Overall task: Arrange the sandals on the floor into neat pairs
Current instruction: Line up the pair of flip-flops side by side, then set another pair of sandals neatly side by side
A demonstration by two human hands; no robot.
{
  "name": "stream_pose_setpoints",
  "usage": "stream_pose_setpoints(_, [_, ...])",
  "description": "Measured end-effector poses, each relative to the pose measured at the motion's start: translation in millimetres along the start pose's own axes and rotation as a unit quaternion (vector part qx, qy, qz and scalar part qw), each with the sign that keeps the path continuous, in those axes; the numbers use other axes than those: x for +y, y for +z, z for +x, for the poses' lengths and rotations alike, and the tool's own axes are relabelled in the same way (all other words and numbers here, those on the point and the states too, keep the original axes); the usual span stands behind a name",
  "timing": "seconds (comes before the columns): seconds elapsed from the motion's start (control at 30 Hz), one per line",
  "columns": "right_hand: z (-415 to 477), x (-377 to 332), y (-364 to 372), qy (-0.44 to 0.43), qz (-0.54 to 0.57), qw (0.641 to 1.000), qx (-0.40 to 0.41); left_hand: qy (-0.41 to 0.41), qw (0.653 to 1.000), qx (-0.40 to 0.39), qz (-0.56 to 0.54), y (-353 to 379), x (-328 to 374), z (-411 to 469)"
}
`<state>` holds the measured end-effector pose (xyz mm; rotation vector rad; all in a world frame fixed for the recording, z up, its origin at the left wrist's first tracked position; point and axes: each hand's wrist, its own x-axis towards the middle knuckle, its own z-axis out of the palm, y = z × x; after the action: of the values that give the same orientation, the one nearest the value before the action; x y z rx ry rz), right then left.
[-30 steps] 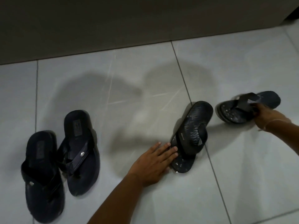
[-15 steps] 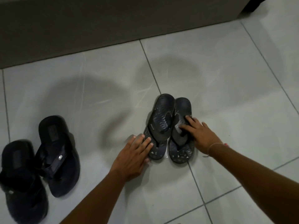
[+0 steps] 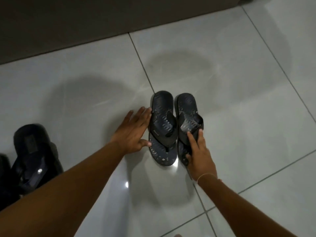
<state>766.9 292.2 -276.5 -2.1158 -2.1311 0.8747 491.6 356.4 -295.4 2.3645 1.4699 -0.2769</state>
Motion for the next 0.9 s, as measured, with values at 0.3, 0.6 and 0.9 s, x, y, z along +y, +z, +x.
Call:
stream_pose_setpoints(0.3, [62.5,78.8,-80.5,-0.052,-0.165,0.977,-0.128,-0.027,0.999,0.023,-0.041,-3.0,49.9,35.0])
stream_pose_setpoints(0.6, [66.8,56.7,-95.9,-0.002,-0.249,0.958,-0.142,-0.069,0.994,0.014,-0.081,-14.8,90.2,33.3])
stream_pose_setpoints(0.9, [-46.8,-144.1,24.2,-0.163,-0.036,0.985,-0.04,-0.215,0.966,0.045,-0.135,-15.9,-41.1,-214.0])
